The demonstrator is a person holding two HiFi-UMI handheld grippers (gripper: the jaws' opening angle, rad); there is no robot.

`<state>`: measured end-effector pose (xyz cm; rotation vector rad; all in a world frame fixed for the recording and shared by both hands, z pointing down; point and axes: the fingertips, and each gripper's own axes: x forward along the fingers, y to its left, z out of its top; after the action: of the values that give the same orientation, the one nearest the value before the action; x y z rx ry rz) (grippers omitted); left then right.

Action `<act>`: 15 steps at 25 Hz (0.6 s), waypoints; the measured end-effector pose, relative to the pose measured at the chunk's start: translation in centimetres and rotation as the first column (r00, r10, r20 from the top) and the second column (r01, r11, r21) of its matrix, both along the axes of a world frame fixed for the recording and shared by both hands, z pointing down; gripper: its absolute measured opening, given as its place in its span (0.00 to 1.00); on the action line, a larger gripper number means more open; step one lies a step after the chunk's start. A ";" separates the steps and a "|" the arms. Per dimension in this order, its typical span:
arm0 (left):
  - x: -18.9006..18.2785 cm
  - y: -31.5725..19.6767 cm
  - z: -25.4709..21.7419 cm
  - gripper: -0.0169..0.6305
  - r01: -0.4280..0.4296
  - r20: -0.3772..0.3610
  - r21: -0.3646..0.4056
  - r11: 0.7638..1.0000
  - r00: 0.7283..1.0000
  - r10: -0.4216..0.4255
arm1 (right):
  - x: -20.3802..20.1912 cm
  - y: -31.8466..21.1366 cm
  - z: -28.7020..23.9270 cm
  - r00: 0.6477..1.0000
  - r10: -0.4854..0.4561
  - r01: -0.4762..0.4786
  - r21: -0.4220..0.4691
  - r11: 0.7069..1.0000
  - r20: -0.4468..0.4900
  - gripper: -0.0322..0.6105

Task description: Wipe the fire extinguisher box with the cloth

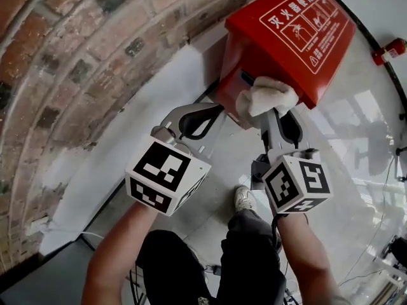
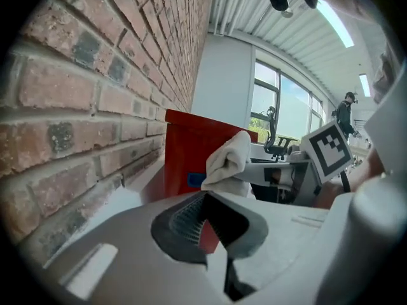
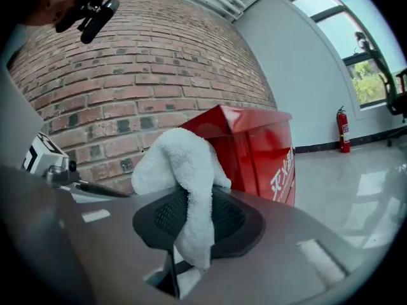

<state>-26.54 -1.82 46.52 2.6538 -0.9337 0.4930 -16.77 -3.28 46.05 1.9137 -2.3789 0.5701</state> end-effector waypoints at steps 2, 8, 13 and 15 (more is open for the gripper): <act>-0.9 -0.9 0.4 0.03 -0.001 0.001 0.051 0.999 1.000 0.001 | -0.9 -1.4 0.0 0.999 0.032 -0.032 0.031 0.999 0.019 0.22; -4.9 -1.3 2.7 0.03 0.052 0.004 0.079 0.996 0.999 -0.052 | -4.6 -4.6 0.4 0.996 0.078 -0.081 0.081 0.993 0.044 0.22; -7.6 -1.1 3.8 0.03 0.079 0.026 0.078 0.994 0.996 -0.081 | -7.3 -7.2 1.1 0.997 0.068 -0.065 0.119 0.991 -0.028 0.22; -8.3 -0.8 4.3 0.03 0.091 0.034 0.072 0.993 0.995 -0.094 | -8.3 -7.9 2.4 0.996 0.050 -0.042 0.105 0.994 -0.068 0.22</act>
<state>-34.82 -2.58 50.84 2.6574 -1.0992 0.4978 -25.07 -11.19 48.46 1.9986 -2.3709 0.3807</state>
